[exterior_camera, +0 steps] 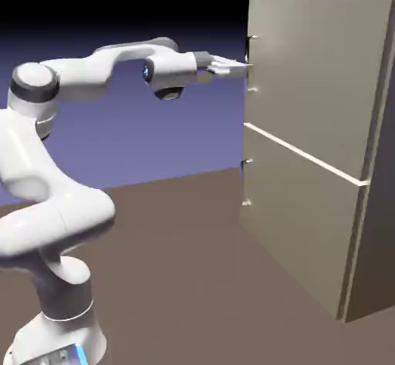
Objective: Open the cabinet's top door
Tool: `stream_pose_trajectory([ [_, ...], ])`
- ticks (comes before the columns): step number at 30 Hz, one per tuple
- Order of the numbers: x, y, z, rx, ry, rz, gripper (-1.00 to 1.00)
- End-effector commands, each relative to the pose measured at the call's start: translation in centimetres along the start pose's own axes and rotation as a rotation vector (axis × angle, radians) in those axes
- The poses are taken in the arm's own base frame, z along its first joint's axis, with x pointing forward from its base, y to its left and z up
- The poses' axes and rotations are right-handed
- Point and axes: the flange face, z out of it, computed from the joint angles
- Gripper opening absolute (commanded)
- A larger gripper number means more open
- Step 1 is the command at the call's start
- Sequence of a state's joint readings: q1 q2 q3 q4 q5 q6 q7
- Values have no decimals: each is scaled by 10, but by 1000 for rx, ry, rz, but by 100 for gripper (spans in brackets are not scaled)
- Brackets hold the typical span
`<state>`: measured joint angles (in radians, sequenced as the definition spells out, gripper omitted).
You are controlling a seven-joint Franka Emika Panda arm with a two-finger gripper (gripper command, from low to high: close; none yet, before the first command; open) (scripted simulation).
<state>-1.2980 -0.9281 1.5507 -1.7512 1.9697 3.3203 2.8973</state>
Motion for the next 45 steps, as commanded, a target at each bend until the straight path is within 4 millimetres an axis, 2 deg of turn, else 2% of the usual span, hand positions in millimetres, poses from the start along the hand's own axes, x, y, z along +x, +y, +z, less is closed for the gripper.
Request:
stream_pose_trajectory([
  [1, 0, 0, 0, 0, 0, 0, -100],
  [3, -1, -2, -5, -7, 9, -1, -100],
  [7, -8, -8, -31, -48, 48, 0, -100],
  [22, -53, -53, -144, -240, 240, 0, -100],
  [30, -90, -90, -203, -355, 355, 0, -100],
  [35, -124, -124, -243, -447, 447, 1, -100],
  [40, -151, -151, -268, -515, 515, 1, -100],
  [45, -172, -173, -285, -567, 564, 2, -100],
])
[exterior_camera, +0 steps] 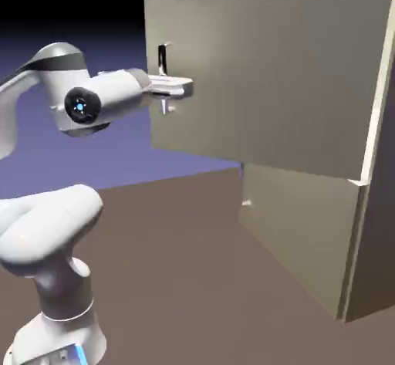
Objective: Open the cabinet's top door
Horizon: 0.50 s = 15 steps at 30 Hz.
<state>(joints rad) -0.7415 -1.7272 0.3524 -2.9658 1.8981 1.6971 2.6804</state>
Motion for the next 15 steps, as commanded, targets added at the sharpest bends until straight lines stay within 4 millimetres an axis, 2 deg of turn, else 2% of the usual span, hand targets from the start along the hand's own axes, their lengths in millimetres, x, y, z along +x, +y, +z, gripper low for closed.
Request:
stream_pose_trajectory([
  [1, 0, 0, -2, -4, 3, 0, -100],
  [5, -3, -3, -12, -19, 22, -1, -100],
  [15, -27, -27, -87, -139, 142, -1, -100],
])
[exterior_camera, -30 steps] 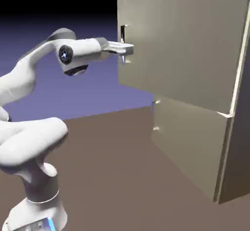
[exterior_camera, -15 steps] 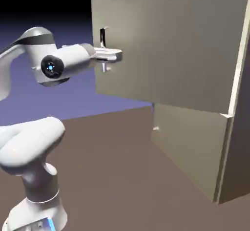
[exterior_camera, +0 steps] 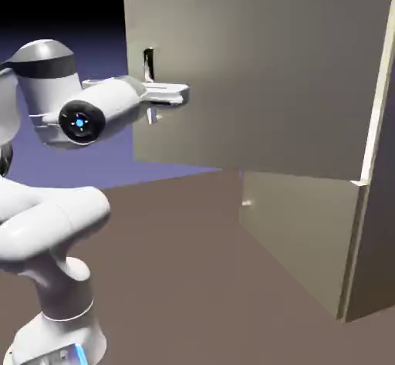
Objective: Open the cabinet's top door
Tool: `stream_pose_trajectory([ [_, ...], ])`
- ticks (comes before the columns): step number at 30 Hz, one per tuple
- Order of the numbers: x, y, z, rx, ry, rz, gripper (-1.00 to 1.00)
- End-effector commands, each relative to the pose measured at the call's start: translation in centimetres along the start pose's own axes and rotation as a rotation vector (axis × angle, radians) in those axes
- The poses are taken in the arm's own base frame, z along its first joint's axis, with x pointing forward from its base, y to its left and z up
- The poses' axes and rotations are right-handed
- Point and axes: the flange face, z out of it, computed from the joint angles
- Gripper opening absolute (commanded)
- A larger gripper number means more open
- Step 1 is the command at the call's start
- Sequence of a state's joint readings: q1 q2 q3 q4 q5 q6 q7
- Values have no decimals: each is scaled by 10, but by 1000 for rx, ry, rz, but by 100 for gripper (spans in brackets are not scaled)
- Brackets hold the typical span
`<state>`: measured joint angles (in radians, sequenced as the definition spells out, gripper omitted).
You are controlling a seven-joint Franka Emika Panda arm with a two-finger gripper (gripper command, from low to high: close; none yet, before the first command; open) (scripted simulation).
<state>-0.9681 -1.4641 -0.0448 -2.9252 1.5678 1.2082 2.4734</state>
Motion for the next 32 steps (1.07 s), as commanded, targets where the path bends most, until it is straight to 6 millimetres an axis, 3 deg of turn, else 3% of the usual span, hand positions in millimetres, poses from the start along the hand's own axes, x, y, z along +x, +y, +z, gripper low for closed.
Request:
stream_pose_trajectory([
  [1, -2, -2, -8, -13, 13, 0, -100],
  [15, -38, -38, -113, -185, 185, 0, -100],
  [25, -78, -78, -186, -321, 321, 0, -100],
  [32, -108, -108, -225, -406, 406, 0, -100],
])
